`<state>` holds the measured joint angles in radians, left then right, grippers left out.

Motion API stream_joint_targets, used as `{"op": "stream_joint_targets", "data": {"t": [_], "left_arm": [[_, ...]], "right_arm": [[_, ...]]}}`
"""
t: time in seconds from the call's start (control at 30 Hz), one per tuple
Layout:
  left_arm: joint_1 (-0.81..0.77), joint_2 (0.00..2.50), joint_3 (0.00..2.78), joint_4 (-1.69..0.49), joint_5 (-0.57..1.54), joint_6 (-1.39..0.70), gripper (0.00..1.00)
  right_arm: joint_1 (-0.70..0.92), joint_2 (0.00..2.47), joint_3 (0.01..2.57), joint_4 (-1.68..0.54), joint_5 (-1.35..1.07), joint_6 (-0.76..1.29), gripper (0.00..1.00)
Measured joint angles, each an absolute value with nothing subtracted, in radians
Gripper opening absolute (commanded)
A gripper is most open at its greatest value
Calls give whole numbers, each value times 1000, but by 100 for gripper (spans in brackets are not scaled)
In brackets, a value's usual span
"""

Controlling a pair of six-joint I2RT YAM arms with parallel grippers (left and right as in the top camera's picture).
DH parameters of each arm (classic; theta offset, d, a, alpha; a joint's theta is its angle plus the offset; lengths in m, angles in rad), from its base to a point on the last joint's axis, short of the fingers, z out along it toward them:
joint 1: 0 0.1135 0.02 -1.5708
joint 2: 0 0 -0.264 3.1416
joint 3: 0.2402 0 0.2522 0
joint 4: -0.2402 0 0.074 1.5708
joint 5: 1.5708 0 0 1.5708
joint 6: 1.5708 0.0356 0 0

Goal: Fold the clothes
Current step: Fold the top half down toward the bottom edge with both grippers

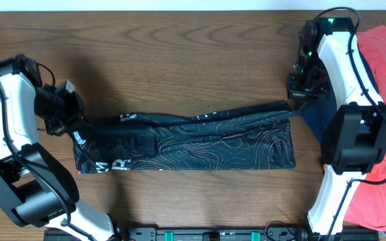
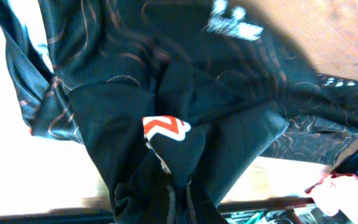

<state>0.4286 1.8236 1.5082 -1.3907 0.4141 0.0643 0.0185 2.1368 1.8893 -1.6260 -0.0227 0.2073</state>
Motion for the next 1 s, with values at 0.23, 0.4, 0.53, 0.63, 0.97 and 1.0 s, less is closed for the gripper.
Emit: {"op": "stream_joint_targets", "data": {"t": [0.23,0.4,0.53,0.63,0.97,1.0], "left_arm": [[487,1827,1440,-1349,390,18,6],[502,1827,1440,-1346,374,-7,6],[499,1827,1440,-1356,370,-13,6],[499,1827,1440,-1372,366,-22,6],[499,1827,1440,-1413,334,-28,6],[499,1827,1440,-1413,332,-28,6]], "right_arm": [[17,2004,1652,-1523,-50,185,1],[16,1945,1513,-1439,-53,189,1],[8,1942,1422,-1388,-53,195,1],[4,1942,1359,-1344,-53,198,6],[-4,1942,1319,-1316,-44,203,23],[-9,1942,1319,-1316,-44,202,24]]}}
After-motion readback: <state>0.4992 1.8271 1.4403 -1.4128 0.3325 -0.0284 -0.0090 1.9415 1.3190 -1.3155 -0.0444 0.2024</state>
